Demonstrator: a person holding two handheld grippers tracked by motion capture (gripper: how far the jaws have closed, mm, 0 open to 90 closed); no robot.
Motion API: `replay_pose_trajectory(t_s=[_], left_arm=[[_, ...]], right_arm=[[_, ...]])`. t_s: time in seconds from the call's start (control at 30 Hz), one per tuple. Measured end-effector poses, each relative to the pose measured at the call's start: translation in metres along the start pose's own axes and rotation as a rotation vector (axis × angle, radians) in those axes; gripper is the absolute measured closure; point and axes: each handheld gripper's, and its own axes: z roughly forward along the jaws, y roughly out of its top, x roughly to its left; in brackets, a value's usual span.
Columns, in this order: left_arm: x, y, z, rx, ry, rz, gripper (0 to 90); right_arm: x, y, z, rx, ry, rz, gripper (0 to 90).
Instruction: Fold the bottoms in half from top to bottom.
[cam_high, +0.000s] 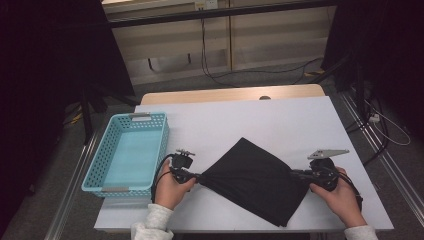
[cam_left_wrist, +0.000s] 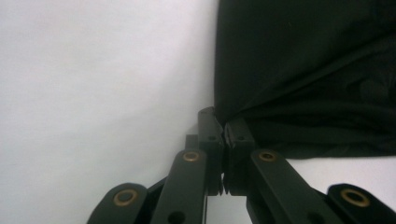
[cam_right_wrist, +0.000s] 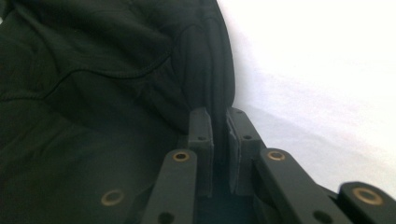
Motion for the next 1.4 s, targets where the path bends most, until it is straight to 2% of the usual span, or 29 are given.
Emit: replay_pose_trajectory(t_s=[0.03, 0.1, 0.13, 0.17, 0.2, 0.3, 0.37, 0.4, 0.5, 0.53, 0.57, 0.6, 0.63, 0.73, 0.8, 0.87, 0.9, 0.93, 0.97, 1.03, 1.13, 1.17, 1.2, 1.23, 1.27, 1.33, 1.4], left_arm=[[0.0, 0.0, 0.0, 0.005, -0.003, -0.005, 87.8], [0.0, 0.0, 0.002, 0.021, -0.003, 0.012, 87.0], [-0.001, 0.0, 0.004, 0.012, 0.003, -0.003, 85.9], [-0.001, 0.0, 0.004, 0.017, 0.009, 0.006, 84.2], [-0.001, 0.0, 0.004, 0.009, 0.011, -0.001, 82.7], [0.0, 0.0, 0.001, 0.004, 0.011, 0.01, 77.1], [0.001, 0.0, 0.0, -0.007, 0.015, 0.015, 75.5], [0.001, -0.001, -0.001, -0.012, 0.025, 0.018, 71.2], [0.001, -0.003, -0.003, -0.04, 0.022, 0.012, 60.2], [0.001, -0.003, -0.004, -0.056, 0.031, 0.015, 50.9], [0.001, -0.003, -0.004, -0.077, 0.047, 0.043, 41.4], [0.001, -0.003, -0.005, -0.082, 0.042, 0.048, 37.7], [0.0, -0.003, -0.006, -0.087, 0.033, 0.05, 38.3], [-0.003, -0.002, -0.005, -0.112, 0.038, 0.082, 30.1], [-0.003, -0.001, -0.005, -0.115, 0.045, 0.092, 24.8], [-0.003, -0.001, -0.004, -0.128, 0.037, 0.1, 23.3], [-0.003, 0.0, -0.003, -0.128, 0.036, 0.099, 22.7], [-0.002, 0.0, -0.003, -0.13, 0.035, 0.102, 22.0], [-0.002, 0.0, -0.003, -0.137, 0.036, 0.1, 21.8], [-0.002, 0.0, -0.004, -0.143, 0.034, 0.099, 21.3], [-0.003, 0.001, -0.007, -0.148, 0.037, 0.099, 21.3], [-0.003, 0.0, -0.007, -0.148, 0.037, 0.099, 21.3], [-0.003, 0.0, -0.007, -0.149, 0.035, 0.097, 21.3], [-0.003, -0.001, -0.007, -0.149, 0.038, 0.095, 21.4], [-0.003, -0.001, -0.007, -0.147, 0.042, 0.094, 21.3], [-0.002, -0.001, -0.006, -0.155, 0.046, 0.093, 21.4], [-0.002, -0.001, -0.005, -0.15, 0.042, 0.1, 21.3]], right_arm=[[0.001, 0.0, -0.001, 0.002, 0.008, -0.007, 81.7], [0.005, -0.001, 0.001, 0.026, 0.007, -0.025, 79.4], [0.008, -0.001, 0.002, 0.031, 0.005, -0.044, 74.9], [0.01, 0.001, 0.003, 0.019, -0.008, -0.057, 64.5], [0.012, 0.003, 0.003, 0.013, -0.02, -0.06, 58.1], [0.015, 0.015, 0.005, -0.029, -0.027, -0.09, 51.6], [0.016, 0.024, 0.01, -0.051, -0.039, -0.085, 49.0], [0.016, 0.03, 0.015, -0.064, -0.028, -0.076, 47.5], [0.016, 0.042, 0.03, -0.053, -0.046, -0.087, 44.0], [0.015, 0.047, 0.038, -0.052, -0.048, -0.09, 42.8], [0.015, 0.05, 0.042, -0.052, -0.051, -0.09, 42.7], [0.015, 0.055, 0.049, -0.053, -0.046, -0.086, 42.6], [0.015, 0.06, 0.054, -0.051, -0.042, -0.089, 40.9], [0.02, 0.07, 0.069, -0.047, -0.018, -0.085, 37.9], [0.025, 0.076, 0.081, -0.031, -0.016, -0.112, 34.4], [0.03, 0.079, 0.096, 0.022, -0.022, -0.116, 29.2], [0.034, 0.079, 0.102, 0.031, -0.036, -0.115, 28.2], [0.037, 0.079, 0.103, 0.032, -0.057, -0.13, 28.9], [0.042, 0.079, 0.104, 0.035, -0.087, -0.147, 33.5], [0.051, 0.078, 0.104, 0.031, -0.082, -0.142, 48.1], [0.053, 0.077, 0.104, 0.026, -0.072, -0.127, 52.6], [0.053, 0.077, 0.103, 0.028, -0.068, -0.12, 56.5], [0.053, 0.077, 0.103, 0.026, -0.061, -0.118, 62.6], [0.052, 0.077, 0.102, 0.03, -0.027, -0.114, 77.6], [0.052, 0.076, 0.103, 0.03, 0.016, -0.1, 79.8], [0.051, 0.076, 0.103, 0.026, 0.03, -0.098, 80.7], [0.049, 0.076, 0.102, 0.029, 0.052, -0.076, 81.2]])
